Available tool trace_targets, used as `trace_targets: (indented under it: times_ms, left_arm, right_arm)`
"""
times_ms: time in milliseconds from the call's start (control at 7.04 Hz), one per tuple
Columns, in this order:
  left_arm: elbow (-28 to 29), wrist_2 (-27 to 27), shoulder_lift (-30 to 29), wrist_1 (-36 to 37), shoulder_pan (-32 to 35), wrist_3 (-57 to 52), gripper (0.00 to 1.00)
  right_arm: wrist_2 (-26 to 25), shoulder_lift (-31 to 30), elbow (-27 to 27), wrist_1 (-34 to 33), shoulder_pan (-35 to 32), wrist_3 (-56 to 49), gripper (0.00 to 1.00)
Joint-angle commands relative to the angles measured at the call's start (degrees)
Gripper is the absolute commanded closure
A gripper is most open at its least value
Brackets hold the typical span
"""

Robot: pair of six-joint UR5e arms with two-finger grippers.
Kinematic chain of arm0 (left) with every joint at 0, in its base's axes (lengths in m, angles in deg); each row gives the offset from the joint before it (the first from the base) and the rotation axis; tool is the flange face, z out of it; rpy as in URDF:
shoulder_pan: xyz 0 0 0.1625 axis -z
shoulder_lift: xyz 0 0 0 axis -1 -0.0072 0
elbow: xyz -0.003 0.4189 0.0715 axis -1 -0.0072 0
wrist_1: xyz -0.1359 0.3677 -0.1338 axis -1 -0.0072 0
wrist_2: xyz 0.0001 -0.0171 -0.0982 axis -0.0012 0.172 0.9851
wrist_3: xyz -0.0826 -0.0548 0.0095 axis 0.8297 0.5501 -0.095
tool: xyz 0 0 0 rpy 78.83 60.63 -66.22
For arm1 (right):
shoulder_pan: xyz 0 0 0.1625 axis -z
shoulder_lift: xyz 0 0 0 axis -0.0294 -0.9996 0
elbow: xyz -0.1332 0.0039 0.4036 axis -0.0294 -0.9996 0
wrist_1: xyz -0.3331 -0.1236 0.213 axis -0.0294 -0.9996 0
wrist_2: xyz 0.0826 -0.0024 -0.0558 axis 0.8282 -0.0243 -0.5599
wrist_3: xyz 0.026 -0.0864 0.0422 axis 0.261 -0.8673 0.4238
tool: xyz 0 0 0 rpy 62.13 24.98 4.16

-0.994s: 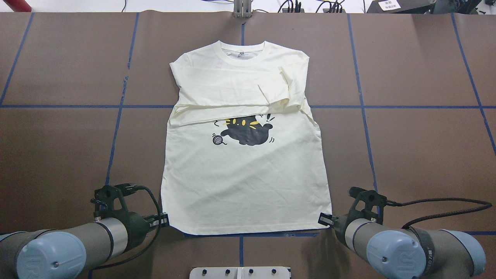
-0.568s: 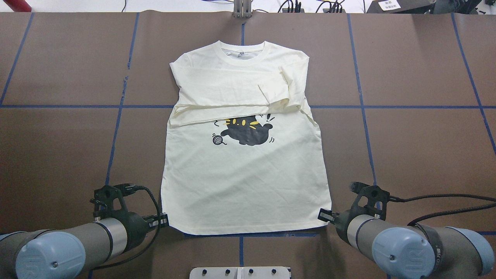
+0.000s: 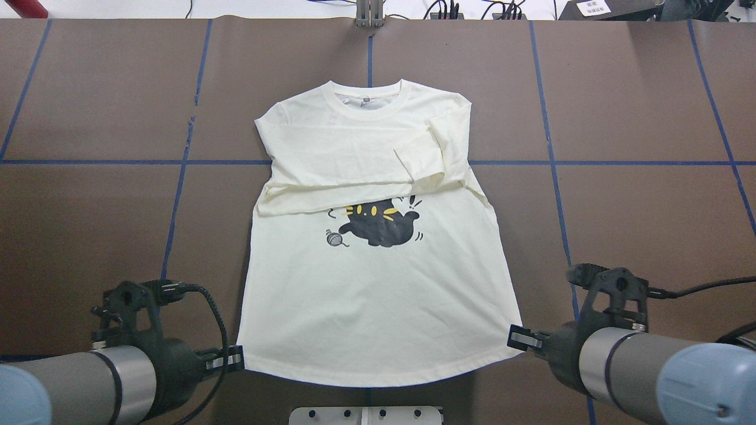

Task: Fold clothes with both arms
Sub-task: 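Lift the hem with both grippers and fold it toward the collar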

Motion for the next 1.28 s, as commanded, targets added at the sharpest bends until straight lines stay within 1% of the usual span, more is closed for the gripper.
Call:
trace_targets:
  times_ms: [0,142,284,426,568,710,852,994,1136]
  left_arm:
    - [-8.8,6.0,-1.8,9.3,0.8,-0.6,1.00]
    - [-7.8,7.1,-3.2,9.6,2.6,-3.0,1.00]
    - [-6.3,7.3,-6.0,9.6,7.7,-10.0,1.00]
    - [-1.0,7.6,-8.5,9.8,14.1,-15.1,1.00]
    - [3.3,11.2,-11.0,9.8,21.3,-21.7,1.00]
    - [6.6,12.7,-11.4,9.5,25.8,-25.2,1.00]
    - [10.3,12.7,-13.7,9.5,29.1,-27.9,1.00]
    - [15.5,12.7,-16.1,9.1,31.6,-29.8,1.00]
    - [22.3,12.7,-19.0,6.8,33.9,-31.9,1.00]
  right_arm:
    - [8.6,7.4,8.3,-13.8,-4.9,-1.2,1.00]
    - [9.6,13.9,7.4,-19.9,-8.4,-6.3,1.00]
    - [9.9,19.5,4.4,-24.1,-11.6,-9.4,1.00]
    - [10.1,21.5,1.2,-24.3,-15.7,-13.8,1.00]
    - [13.2,22.9,-3.5,-23.8,-21.6,-16.5,1.00]
    - [15.6,26.5,-10.0,-23.7,-26.7,-19.3,1.00]
    - [15.6,27.9,-15.9,-20.2,-29.4,-21.3,1.00]
    - [15.7,27.9,-22.9,-12.7,-31.4,-21.8,1.00]
    - [15.5,28.2,-31.6,-4.0,-32.8,-22.4,1.00]
